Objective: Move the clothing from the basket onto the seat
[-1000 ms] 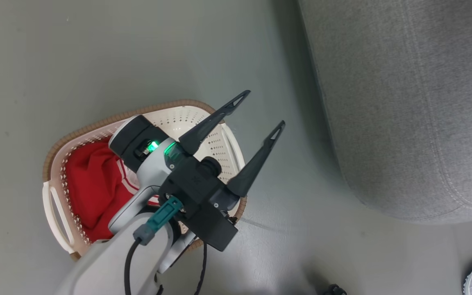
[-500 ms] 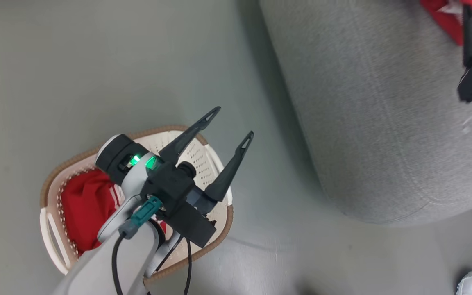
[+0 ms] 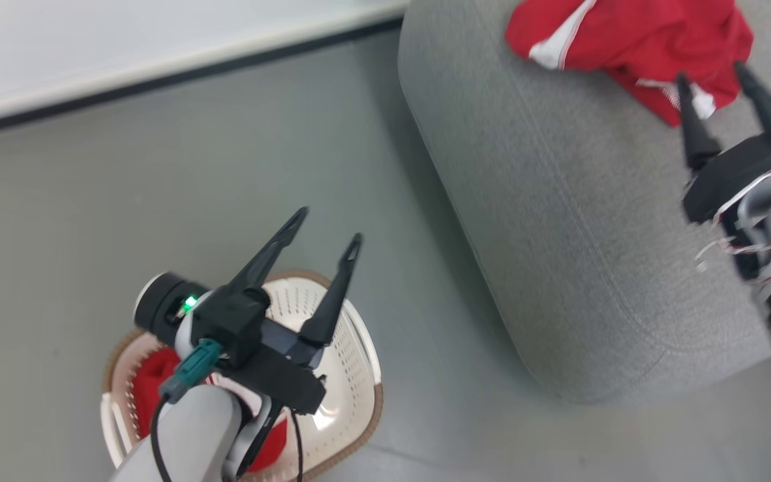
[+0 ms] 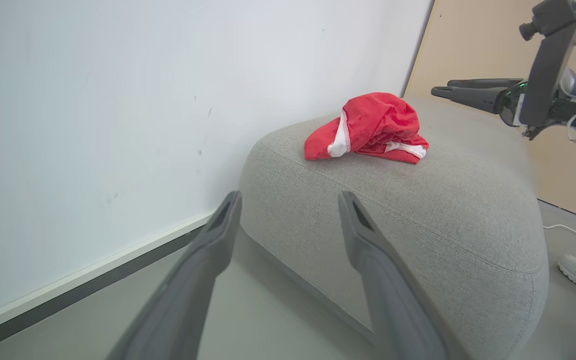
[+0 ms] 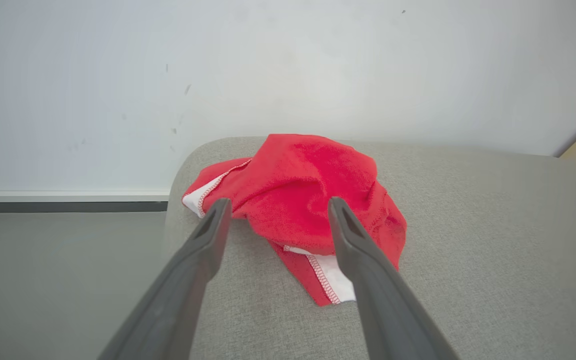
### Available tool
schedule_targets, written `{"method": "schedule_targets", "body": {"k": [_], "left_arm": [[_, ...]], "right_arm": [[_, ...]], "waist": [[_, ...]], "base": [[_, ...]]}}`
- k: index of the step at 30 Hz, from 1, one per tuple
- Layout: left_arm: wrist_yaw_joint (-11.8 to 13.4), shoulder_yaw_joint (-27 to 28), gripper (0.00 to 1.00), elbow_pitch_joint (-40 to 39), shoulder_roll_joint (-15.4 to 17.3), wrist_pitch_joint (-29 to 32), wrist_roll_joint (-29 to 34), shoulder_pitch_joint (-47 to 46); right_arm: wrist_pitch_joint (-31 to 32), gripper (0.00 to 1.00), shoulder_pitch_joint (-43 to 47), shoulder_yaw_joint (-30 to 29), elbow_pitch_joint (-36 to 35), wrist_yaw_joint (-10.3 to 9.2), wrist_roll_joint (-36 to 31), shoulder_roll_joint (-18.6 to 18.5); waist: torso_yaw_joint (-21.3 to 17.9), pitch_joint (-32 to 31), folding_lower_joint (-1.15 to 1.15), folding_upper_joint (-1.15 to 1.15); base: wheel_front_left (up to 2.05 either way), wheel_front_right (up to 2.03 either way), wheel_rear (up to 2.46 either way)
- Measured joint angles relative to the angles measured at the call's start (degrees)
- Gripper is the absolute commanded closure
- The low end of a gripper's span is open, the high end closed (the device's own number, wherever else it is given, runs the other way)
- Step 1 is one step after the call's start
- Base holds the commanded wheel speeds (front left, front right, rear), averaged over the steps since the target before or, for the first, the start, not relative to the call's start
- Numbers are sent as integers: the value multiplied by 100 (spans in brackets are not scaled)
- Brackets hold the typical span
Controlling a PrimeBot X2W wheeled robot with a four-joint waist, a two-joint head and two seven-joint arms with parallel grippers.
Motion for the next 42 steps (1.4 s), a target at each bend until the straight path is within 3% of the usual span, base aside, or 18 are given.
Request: {"method": "schedule_targets", "body": {"k": [18,32,42], "left_arm": [[441,790,0,648,-1,-187,-593,1242],[672,1350,0,354,213,-212,-820,2676],[795,1642,0,-233,198,-213,-811,3345]], "right_arm": [[-3,0,1833,-91,-1332,-26,114,546],[-15,0,3933,-246,-3064,-672,101,697],[-16,0,5178,-349,-4302,-1044,53,677]], "waist": [[680,-1442,0,0],[1341,-2469,0,0],[1539,-2742,0,1]], "base": [[0,0,0],[0,0,0],[0,0,0]]}}
